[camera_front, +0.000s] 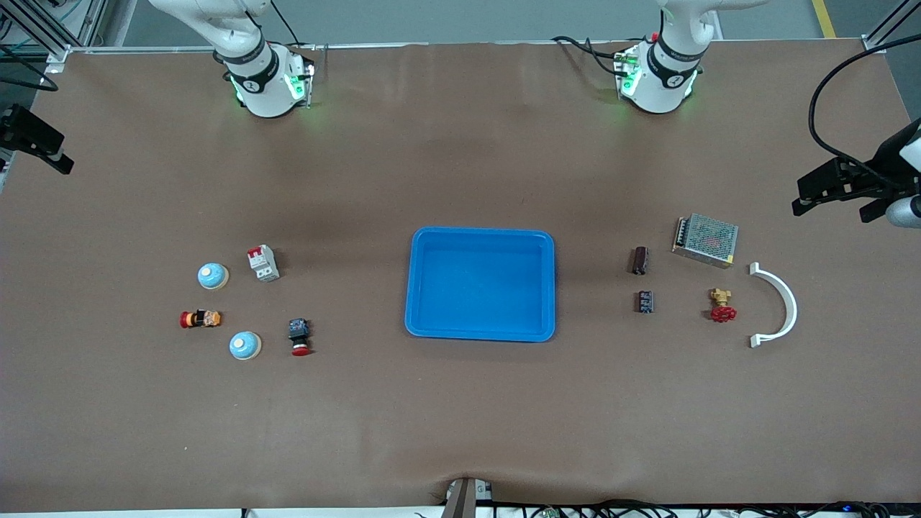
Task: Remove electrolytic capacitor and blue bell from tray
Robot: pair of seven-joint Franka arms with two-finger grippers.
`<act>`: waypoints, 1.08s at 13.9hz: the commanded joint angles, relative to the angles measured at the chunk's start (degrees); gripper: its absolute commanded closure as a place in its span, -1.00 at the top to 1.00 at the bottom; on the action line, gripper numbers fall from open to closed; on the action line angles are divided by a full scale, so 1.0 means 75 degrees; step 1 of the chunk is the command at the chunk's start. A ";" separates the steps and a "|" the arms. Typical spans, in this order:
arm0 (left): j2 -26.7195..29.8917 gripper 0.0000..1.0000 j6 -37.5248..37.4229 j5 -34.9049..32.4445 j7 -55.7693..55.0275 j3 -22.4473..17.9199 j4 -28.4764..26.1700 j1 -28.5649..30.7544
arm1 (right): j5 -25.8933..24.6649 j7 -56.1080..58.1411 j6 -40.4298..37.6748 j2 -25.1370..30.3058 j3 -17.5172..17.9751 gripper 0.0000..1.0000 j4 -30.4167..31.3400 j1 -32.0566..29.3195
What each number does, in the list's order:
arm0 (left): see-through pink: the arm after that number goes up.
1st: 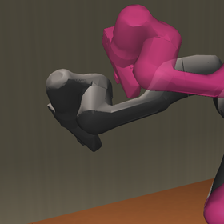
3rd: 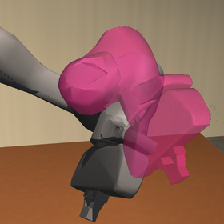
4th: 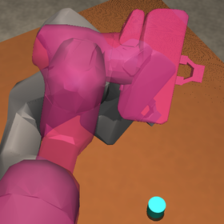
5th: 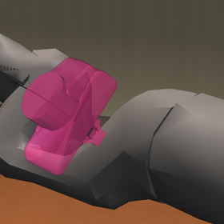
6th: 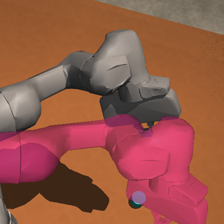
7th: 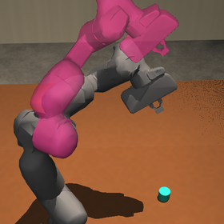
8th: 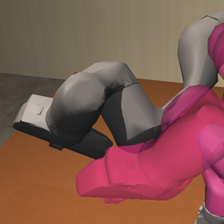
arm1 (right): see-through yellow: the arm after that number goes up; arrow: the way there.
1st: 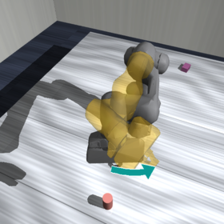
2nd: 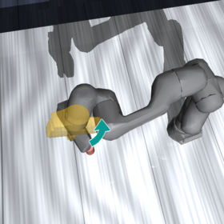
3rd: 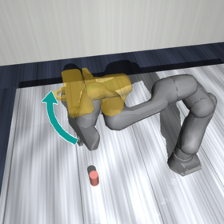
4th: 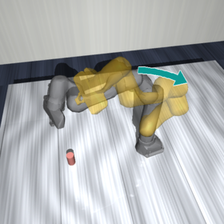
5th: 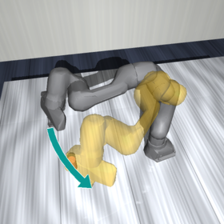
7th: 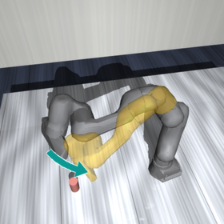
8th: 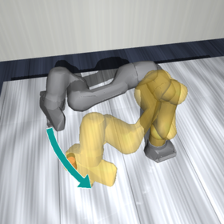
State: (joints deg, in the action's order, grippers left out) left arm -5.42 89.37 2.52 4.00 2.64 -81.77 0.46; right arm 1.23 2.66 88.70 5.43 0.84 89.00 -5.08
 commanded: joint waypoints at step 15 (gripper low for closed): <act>0.0207 1.00 0.0037 -0.0031 0.0123 -0.0610 0.0027 -0.0343 | -0.0012 0.0079 -0.0060 -0.0068 0.0029 1.00 -0.0149 -0.0037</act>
State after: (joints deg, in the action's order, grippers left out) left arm -4.69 89.38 2.51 4.01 -1.47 -81.35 -2.57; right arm 1.23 2.72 88.71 5.43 0.85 89.00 -5.08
